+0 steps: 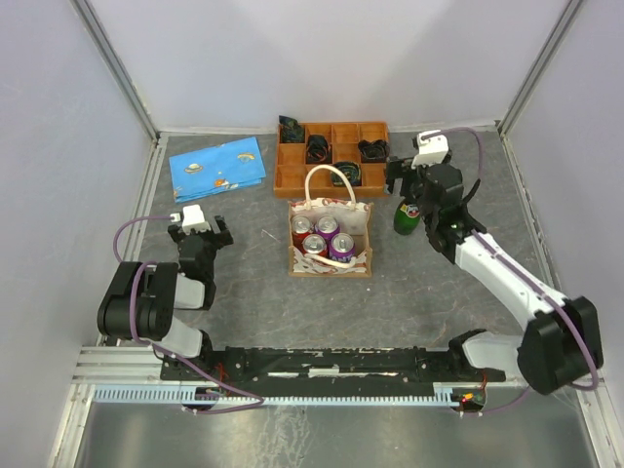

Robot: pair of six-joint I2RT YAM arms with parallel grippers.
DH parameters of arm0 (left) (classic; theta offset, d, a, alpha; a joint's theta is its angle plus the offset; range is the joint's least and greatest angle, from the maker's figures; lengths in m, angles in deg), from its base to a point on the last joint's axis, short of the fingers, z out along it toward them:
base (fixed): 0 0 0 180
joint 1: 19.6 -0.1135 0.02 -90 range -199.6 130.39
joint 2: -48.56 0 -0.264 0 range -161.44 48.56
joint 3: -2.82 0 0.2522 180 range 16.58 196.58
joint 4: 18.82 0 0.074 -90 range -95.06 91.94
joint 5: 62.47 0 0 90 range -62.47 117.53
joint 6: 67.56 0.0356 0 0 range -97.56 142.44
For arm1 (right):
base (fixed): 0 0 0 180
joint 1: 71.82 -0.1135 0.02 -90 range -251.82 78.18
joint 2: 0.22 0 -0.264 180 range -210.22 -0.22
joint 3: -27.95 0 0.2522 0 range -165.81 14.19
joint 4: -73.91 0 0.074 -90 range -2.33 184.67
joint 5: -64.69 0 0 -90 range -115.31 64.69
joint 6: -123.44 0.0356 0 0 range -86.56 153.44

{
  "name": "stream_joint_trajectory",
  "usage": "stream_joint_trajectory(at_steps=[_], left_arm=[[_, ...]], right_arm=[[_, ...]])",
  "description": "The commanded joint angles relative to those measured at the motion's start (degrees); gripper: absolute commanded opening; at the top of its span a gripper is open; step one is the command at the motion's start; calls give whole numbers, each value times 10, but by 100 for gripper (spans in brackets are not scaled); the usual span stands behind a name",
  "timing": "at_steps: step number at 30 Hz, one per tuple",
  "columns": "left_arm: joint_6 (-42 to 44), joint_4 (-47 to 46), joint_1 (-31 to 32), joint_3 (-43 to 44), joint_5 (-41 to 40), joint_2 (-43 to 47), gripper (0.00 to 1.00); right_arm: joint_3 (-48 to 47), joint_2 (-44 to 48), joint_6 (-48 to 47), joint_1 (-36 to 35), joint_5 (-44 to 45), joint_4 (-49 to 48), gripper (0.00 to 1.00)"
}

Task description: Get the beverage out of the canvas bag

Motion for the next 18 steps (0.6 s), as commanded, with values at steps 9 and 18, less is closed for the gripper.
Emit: stream_joint_trajectory(at_steps=[9,18], left_arm=[[2,-22,-1,13,-5,-1,99],[3,-23,-1,13,-5,-2,99]], right_arm=[[-137,57,-11,-145,-99,182,94],[-164,-27,-15,-206,-109,309,58]])
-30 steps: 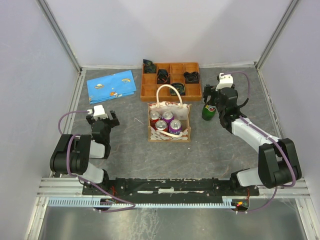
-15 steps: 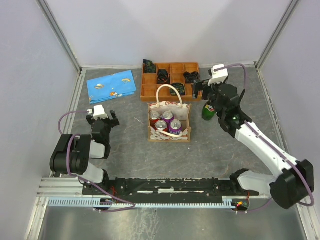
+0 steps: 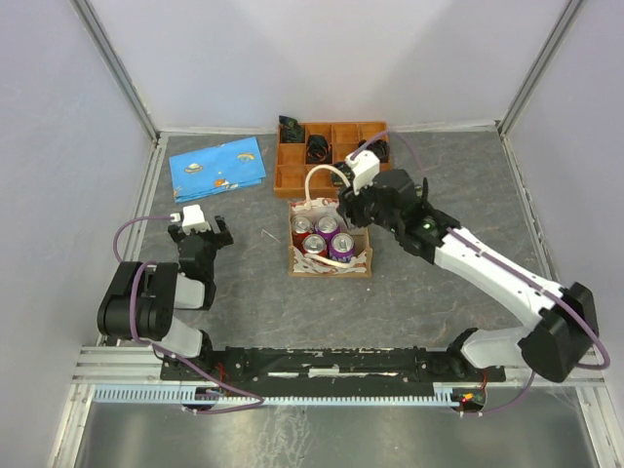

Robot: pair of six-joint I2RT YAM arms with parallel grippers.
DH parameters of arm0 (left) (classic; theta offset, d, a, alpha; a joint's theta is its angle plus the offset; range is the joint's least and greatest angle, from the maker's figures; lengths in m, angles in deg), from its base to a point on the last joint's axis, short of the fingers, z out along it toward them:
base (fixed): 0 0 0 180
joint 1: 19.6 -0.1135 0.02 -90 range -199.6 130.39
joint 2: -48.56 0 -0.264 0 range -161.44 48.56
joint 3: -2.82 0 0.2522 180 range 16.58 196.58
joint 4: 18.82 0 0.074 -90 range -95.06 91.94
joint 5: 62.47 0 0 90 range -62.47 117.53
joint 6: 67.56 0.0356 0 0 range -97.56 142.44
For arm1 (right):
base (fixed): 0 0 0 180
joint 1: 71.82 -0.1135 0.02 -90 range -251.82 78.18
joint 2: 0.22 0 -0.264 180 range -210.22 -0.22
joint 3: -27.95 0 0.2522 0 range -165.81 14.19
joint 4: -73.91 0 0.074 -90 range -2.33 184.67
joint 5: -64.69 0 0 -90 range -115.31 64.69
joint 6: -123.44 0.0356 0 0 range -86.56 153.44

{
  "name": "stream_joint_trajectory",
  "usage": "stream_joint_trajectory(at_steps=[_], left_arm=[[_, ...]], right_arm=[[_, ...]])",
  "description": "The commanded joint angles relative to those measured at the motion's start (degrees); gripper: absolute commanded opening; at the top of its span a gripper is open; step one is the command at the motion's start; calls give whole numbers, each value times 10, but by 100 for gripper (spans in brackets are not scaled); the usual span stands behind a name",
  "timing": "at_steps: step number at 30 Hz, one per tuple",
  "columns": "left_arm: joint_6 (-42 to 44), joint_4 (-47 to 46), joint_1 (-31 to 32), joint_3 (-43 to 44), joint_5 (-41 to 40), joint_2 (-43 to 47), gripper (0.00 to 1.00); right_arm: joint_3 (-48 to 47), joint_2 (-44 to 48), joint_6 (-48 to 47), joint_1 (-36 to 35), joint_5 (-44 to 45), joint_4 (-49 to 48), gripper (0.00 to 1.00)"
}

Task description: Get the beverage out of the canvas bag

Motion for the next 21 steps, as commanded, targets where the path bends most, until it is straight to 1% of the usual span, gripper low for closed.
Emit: stream_joint_trajectory(at_steps=[1,3,5,10,14,21], left_arm=[[2,-23,-1,13,-5,-2,99],[3,-22,-1,12,-5,-2,99],[2,-23,-1,13,-6,-2,99],[2,-22,-1,13,-5,-1,99],[3,-22,-1,12,-6,-2,99],[2,-22,-1,13,-5,-2,99]], right_arm=[[-27,-36,4,-17,-16,82,58],[-19,-45,12,-23,-18,90,59],[-6,-46,21,-27,-20,90,65],[6,-53,31,-33,-27,104,82],[2,-69,30,-37,-35,123,99],[2,-89,29,-39,-39,151,99]])
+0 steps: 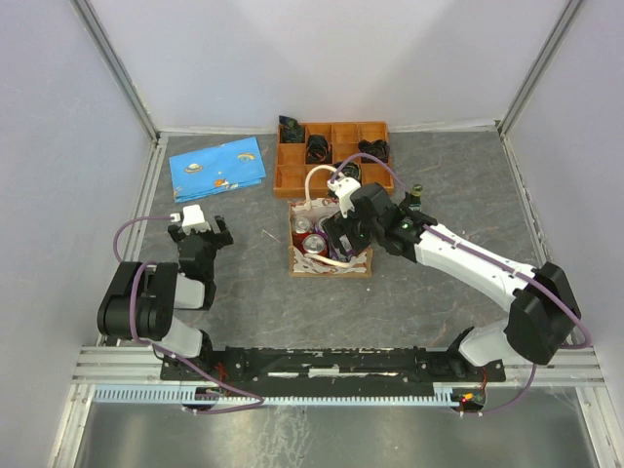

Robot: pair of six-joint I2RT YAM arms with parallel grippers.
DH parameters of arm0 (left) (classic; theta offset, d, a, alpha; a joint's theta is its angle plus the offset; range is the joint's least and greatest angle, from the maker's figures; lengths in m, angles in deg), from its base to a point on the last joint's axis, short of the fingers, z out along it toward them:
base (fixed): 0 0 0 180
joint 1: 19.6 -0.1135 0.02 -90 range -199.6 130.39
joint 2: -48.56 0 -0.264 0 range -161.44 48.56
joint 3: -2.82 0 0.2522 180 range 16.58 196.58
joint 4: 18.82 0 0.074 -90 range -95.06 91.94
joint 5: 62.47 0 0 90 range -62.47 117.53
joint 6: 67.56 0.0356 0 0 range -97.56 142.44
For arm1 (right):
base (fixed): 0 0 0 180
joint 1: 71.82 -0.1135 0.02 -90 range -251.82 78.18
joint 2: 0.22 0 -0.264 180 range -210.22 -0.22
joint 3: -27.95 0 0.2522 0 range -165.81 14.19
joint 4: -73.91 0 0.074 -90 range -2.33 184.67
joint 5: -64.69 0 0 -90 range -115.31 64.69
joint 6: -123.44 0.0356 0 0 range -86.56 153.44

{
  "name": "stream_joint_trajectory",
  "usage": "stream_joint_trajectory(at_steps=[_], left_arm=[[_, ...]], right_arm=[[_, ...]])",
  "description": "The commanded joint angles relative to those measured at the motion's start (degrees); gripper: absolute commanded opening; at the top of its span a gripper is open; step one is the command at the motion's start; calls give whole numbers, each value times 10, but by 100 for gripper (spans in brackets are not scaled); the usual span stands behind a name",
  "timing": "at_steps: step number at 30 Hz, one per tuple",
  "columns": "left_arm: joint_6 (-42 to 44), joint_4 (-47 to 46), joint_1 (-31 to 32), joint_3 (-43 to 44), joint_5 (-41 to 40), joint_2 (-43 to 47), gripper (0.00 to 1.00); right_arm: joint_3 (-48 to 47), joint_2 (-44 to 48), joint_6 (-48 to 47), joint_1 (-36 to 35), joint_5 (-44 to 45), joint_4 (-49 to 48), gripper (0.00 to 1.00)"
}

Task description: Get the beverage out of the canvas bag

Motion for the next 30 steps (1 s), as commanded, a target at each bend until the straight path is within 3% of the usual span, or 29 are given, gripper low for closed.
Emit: stream_joint_trajectory(at_steps=[1,25,27,30], left_arm=[[3,-22,-1,13,-5,-1,99],[2,-23,-1,13,-5,-1,99],[2,-22,-1,13,-6,-2,99],[2,-23,-1,13,-5,-2,99]], right_arm=[[-5,-12,3,-4,-10,23,99],[-11,-115,6,-5,20,12,98],[-12,-116,5,-5,19,13,84],[-16,-120,2,-5,15,20,48]])
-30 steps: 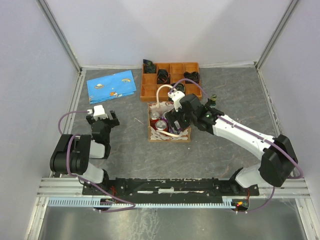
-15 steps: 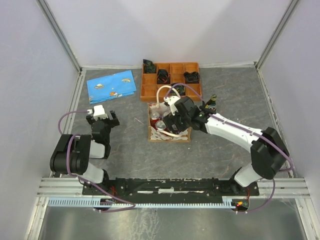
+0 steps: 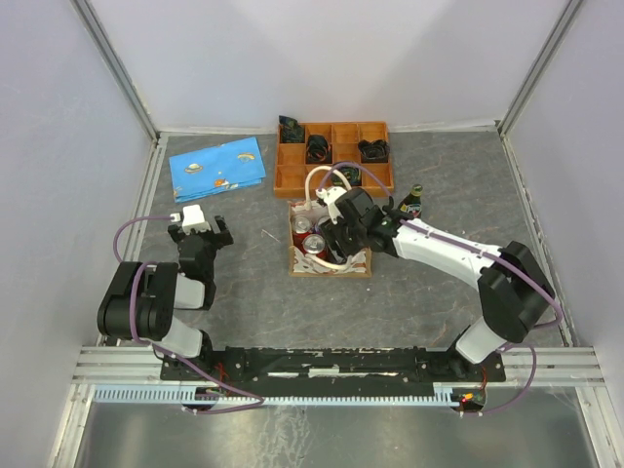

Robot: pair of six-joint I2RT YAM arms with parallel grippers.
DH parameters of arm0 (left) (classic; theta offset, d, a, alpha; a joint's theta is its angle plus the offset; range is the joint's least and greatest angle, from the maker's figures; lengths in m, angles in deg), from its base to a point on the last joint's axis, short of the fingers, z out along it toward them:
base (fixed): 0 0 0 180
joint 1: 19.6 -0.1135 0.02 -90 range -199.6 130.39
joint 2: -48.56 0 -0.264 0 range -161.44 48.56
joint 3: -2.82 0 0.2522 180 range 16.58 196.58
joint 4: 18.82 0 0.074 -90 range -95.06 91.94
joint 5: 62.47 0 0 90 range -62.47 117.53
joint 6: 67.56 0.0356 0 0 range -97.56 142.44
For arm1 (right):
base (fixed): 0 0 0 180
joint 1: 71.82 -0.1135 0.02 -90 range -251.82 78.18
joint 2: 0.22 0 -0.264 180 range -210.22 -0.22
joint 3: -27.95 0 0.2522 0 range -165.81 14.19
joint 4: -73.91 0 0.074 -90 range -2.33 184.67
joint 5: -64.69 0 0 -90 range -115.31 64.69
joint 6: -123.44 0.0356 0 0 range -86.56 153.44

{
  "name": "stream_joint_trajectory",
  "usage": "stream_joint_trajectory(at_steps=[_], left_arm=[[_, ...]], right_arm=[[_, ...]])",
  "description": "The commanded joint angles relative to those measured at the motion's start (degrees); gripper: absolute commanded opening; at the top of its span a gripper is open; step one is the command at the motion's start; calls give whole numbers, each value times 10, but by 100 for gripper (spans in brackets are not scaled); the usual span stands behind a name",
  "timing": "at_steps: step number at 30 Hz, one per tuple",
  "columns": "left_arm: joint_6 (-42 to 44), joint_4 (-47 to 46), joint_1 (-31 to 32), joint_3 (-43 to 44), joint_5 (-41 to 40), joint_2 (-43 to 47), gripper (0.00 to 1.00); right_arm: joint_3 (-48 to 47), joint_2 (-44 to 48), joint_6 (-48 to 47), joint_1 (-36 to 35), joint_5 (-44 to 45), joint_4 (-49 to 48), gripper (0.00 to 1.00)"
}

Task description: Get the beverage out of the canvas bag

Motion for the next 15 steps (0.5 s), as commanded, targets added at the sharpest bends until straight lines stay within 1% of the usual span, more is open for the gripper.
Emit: stream_joint_trajectory(at_steps=[1,3,5,6,10,15], left_arm=[[2,-22,-1,12,-5,-2,99],[2,-22,-1,12,-5,-2,99],[3,-23,-1,12,-5,-1,99],[2,-23,-1,13,-5,-2,99],[3,-23,-1,13,-5,-1,99],[2,-23,-1,13,-4,-2,99]], right_arm=[[-7,-25,-2,0,11,26,40],[-11,-28,-4,0,9,32,23],[-14,-30,-5,0,10,36,3],[-16,-30,-6,0,11,38,0],[-32,-12,-20,0,25,46,0],[-57,57,-41,-6,50,18,0]])
